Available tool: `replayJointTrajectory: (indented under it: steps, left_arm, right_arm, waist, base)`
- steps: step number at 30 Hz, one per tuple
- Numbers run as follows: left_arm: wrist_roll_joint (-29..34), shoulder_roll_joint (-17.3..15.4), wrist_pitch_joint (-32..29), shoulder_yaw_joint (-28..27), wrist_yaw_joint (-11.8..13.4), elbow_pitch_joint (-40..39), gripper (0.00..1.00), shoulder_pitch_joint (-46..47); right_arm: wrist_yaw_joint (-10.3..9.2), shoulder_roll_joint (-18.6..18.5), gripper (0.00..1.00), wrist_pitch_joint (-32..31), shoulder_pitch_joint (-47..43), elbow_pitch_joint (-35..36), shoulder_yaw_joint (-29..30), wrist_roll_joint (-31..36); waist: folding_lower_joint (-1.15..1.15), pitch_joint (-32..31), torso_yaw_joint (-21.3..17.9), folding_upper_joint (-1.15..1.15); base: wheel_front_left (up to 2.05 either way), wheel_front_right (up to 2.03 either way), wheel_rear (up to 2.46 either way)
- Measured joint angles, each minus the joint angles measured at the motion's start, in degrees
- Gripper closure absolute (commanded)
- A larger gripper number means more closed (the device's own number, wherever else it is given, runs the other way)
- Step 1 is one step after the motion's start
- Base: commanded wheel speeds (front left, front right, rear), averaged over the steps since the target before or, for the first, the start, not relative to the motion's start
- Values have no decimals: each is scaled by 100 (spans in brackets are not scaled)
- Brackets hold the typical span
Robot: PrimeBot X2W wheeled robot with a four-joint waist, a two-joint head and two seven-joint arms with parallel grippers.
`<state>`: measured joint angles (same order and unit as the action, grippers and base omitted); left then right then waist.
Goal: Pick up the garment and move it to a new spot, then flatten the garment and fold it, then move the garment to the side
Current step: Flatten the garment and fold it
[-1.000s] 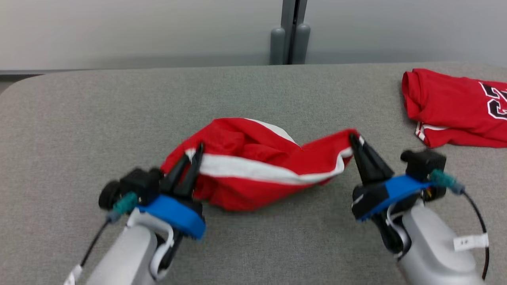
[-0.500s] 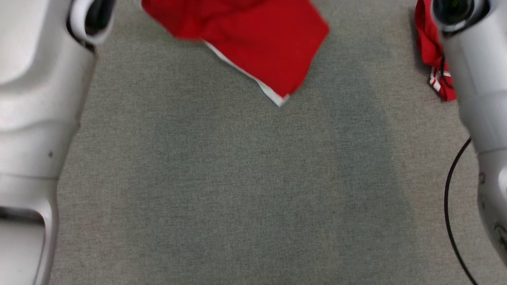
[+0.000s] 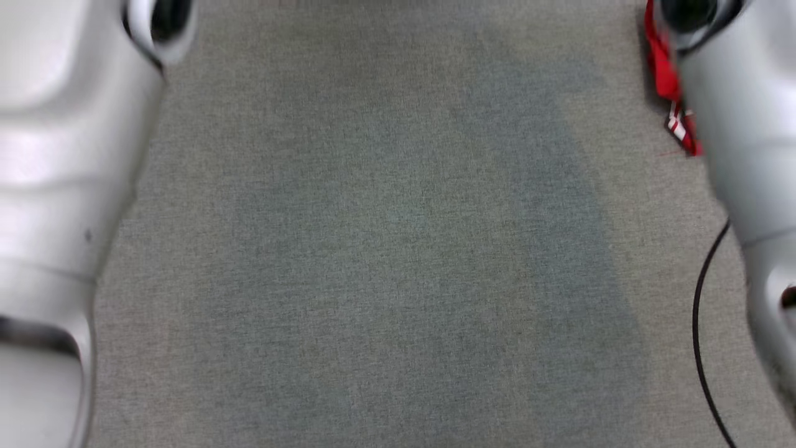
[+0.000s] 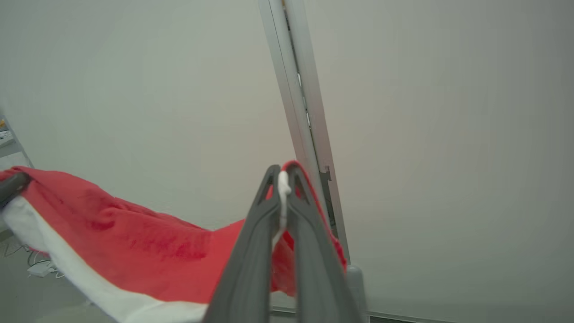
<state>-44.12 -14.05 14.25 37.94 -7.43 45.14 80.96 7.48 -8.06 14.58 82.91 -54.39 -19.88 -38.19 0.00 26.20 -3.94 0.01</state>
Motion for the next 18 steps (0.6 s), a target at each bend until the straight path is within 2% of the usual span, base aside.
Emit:
replayJointTrajectory:
  steps: [5,8,13,18]
  left_arm:
    - [-278,-193,66,-113,0,-495,100,-1410]
    - [-60,-233,74,-538,18,-965,100,-2431]
    - [386,-110,74,-1233,149,-1737,100,-4391]
    - [780,20,74,-1483,162,-2256,100,-5984]
  right_arm:
    - [0,-156,100,32,-1280,445,-470,-183]
    - [0,-297,100,38,-2230,920,-573,-288]
    - [0,-379,100,40,-3858,1647,-561,-487]
    - [0,-478,100,38,-5320,2180,-466,-497]
  waist:
    - [-1,-224,46,-1]
    - [-1,-369,84,-1]
    - [-1,-638,122,-2]
    - [-2,-948,170,-2]
  base:
    - [0,0,0]
    - [0,0,0]
    - [0,0,0]
    - [0,0,0]
